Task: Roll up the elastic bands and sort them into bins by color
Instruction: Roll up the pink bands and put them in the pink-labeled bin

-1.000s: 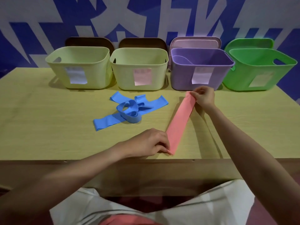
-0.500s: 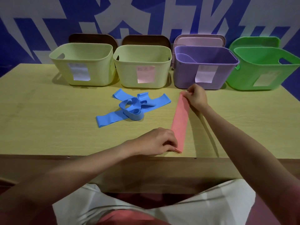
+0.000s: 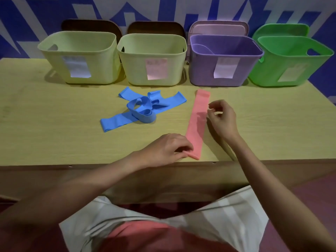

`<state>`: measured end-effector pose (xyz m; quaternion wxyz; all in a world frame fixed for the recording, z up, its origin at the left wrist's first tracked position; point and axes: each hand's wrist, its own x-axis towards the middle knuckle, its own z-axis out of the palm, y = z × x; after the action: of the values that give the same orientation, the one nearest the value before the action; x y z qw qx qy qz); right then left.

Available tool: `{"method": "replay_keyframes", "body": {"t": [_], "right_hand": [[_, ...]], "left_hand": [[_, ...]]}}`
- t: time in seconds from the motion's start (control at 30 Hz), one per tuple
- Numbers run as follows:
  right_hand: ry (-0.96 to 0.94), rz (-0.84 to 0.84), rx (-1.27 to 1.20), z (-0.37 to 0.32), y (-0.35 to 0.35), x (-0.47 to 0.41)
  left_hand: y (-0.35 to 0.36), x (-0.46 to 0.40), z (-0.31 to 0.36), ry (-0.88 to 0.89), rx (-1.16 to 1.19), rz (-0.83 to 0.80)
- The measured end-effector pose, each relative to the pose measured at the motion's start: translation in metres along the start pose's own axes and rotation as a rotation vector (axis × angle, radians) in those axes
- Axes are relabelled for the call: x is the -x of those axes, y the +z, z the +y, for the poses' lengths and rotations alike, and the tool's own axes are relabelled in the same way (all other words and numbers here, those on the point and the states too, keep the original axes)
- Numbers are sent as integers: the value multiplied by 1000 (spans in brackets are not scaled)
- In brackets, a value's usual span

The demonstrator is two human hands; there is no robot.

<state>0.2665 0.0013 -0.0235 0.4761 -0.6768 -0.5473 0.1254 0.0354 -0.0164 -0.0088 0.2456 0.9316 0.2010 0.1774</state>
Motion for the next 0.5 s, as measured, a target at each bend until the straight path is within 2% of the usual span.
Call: {"method": "replay_keyframes", "body": {"t": [0.27,0.4,0.5], "right_hand": [[-122,-131,-120,-33,-22,113],[-259,-197,-68,-28,-18,135],[-290,-185,-43,-24,-15,137]], "left_hand": [[8,8,-1,28,16,79],[10,9,-1,31,22,103],[12,11,0,36,20,129]]}}
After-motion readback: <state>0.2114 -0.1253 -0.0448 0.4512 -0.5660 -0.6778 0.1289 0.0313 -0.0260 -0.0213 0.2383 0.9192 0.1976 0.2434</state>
